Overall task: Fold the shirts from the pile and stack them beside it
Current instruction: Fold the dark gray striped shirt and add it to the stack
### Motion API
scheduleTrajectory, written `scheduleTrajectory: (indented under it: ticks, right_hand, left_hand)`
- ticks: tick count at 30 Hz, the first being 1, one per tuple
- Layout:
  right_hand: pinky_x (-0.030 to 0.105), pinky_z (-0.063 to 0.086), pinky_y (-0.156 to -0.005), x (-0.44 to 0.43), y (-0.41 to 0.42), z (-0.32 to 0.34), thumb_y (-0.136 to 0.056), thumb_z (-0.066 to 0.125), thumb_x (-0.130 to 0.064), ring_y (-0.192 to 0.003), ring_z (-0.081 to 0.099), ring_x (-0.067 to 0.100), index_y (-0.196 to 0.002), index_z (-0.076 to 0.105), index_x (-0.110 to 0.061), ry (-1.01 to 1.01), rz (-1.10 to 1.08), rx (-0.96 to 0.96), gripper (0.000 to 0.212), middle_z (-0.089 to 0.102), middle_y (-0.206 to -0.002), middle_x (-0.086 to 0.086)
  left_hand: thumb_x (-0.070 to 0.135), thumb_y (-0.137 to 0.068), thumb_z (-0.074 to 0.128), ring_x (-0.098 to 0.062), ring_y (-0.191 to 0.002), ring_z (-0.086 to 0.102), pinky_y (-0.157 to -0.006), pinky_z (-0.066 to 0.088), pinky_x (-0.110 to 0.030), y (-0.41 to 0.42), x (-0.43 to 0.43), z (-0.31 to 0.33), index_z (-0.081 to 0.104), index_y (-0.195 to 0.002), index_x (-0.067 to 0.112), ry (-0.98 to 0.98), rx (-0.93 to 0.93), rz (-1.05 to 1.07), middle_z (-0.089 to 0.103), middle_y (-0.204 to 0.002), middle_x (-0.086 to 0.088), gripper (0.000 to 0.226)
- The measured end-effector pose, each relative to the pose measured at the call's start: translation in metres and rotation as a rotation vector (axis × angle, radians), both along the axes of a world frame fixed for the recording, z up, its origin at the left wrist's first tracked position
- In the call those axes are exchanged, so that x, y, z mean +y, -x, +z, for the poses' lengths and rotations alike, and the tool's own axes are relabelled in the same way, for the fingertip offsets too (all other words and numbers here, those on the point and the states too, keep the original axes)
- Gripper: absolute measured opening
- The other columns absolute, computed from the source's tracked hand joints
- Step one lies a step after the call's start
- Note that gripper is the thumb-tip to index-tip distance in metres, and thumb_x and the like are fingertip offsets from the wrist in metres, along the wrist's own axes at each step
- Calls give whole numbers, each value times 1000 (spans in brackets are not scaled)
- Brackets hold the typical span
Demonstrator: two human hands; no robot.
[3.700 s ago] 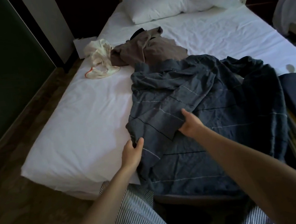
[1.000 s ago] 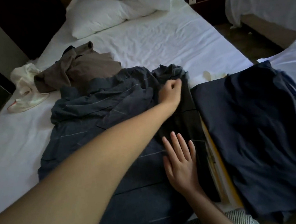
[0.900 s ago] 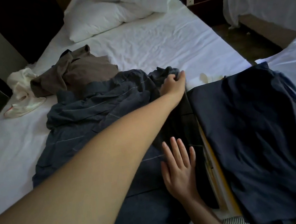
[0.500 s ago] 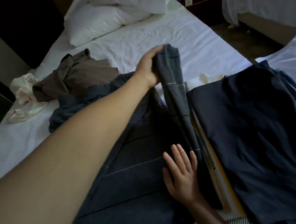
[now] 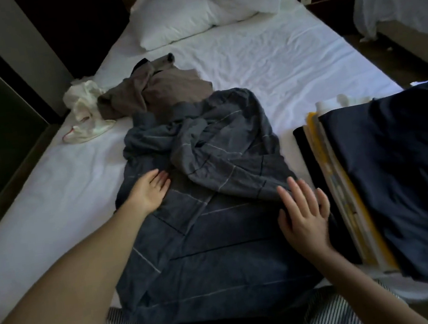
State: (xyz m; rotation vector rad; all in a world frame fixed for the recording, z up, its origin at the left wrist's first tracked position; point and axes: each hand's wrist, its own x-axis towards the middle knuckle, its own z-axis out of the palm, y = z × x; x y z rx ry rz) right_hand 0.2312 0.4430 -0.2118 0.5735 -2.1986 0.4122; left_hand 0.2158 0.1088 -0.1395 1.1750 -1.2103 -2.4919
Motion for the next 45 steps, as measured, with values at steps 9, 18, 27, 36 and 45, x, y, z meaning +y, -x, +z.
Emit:
scheduleTrajectory:
  ticks: [9,18,27,36,45]
  right_hand:
    - [33,34,-70,-5,-14,14,-91,47,-29,-66,57,22,-79,69,-16,-162,172,-100,29,61,-72,-1]
    - [35,37,-77,1,-13,10,-97,39,-32,-90,51,20,-78,72,-15,-188,335,-135,42,68,-95,4]
    - [38,34,-96,-18,-6,30,-86,47,-39,-112,61,25,-81,70,-19,-318,382,-369,31,67,-117,1]
    - [30,34,-103,-27,-10,25,-89,39,-33,-122,49,16,-107,72,-22,-146,401,-652,39,64,-120,-10]
    - [23,34,-78,-39,10,53,-88,47,-36,-87,60,12,-76,71,-20,-203,514,-541,31,72,-87,-6]
  left_hand:
    - [42,-83,68,-33,-133,33,-107,36,-42,47,49,16,26,-147,27,1027,-378,-549,26,-149,-9,78]
    - [13,-102,41,-32,-125,48,-90,51,-33,25,16,11,46,-137,5,299,-55,-88,47,-140,-17,37]
    - [38,-88,58,-28,-117,47,-99,41,-38,25,-17,9,40,-134,13,873,-226,60,44,-138,-11,56]
    - [3,-87,58,-24,-105,56,-89,47,-30,27,-14,18,57,-119,5,611,-124,299,58,-116,-8,33]
    - [6,-93,54,-22,-91,60,-72,52,-27,-23,-99,8,59,-105,4,156,-119,223,55,-113,-14,14]
